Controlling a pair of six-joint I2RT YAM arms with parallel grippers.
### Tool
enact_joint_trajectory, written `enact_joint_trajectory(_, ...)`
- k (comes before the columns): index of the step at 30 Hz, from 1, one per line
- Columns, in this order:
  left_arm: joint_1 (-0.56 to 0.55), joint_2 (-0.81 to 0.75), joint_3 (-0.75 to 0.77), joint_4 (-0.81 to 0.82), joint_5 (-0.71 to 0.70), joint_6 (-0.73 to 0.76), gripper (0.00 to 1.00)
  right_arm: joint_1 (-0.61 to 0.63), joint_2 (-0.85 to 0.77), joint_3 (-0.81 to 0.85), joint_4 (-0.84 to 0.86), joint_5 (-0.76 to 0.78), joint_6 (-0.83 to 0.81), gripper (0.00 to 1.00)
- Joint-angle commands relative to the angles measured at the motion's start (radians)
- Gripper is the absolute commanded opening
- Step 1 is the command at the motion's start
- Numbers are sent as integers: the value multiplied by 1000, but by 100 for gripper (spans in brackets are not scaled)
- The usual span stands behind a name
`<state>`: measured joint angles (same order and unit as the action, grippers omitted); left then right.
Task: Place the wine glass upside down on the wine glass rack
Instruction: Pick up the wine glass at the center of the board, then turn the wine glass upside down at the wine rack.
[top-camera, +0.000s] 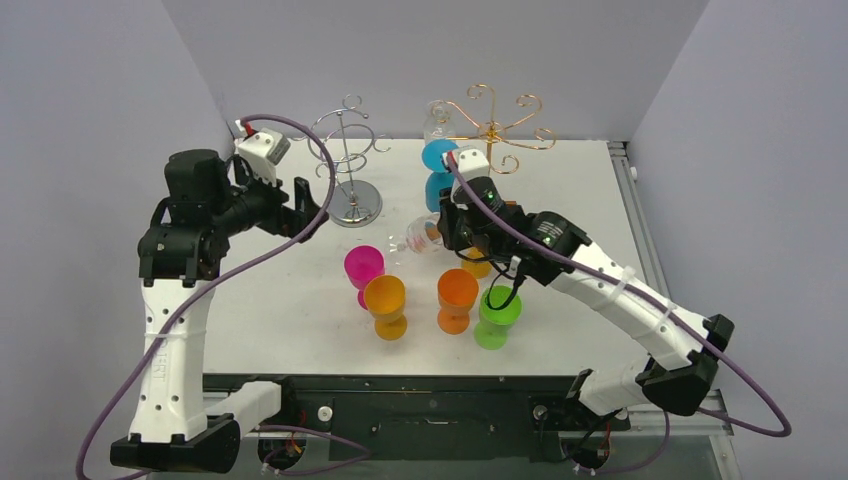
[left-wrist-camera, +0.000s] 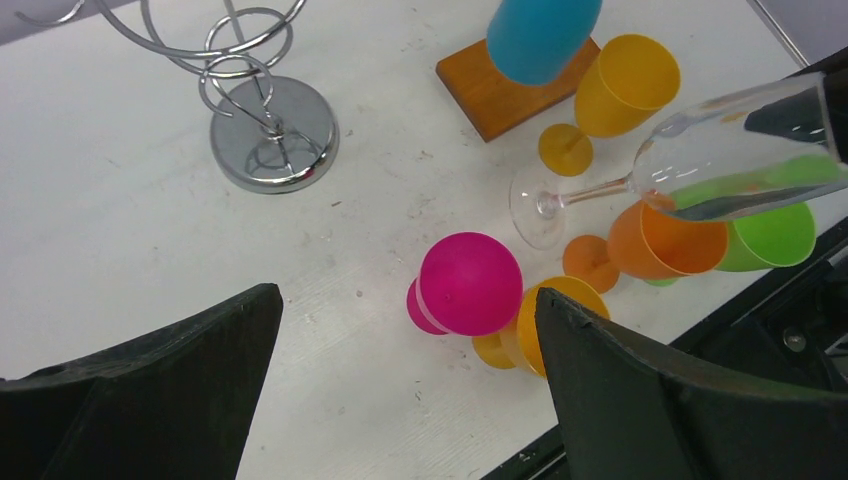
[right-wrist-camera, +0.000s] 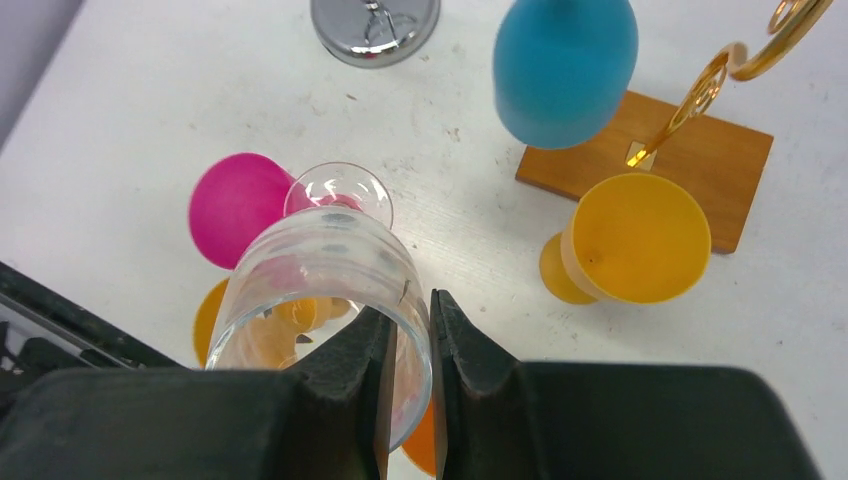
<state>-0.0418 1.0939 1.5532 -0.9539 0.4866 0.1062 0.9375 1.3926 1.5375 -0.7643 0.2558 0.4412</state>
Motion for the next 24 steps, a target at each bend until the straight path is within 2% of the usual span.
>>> enact_joint_trajectory(1, -4, -11, -32, 32, 125, -24, 96, 3, -86, 107, 16, -35, -7, 0)
enact_joint_trajectory(4, -43, -17, -60, 42, 156, -34, 96, 3, -111, 158, 41, -80, 10, 0)
enact_joint_trajectory(9, -148, -21, -93, 64, 123, -48, 96, 3, -126, 211, 95, -138, 42, 0)
enact_joint_trajectory(16, -155, 20, -67, 77, 166, -77, 96, 3, -157, 179, 176, -198, 63, 0)
enact_joint_trajectory(18, -155, 32, -59, 84, 186, -86, 99, 3, -166, 165, 199, -210, 68, 0)
enact_joint_trajectory(24, -156, 72, -29, 89, 238, -91, 81, 3, -168, 138, 253, -247, 93, 0)
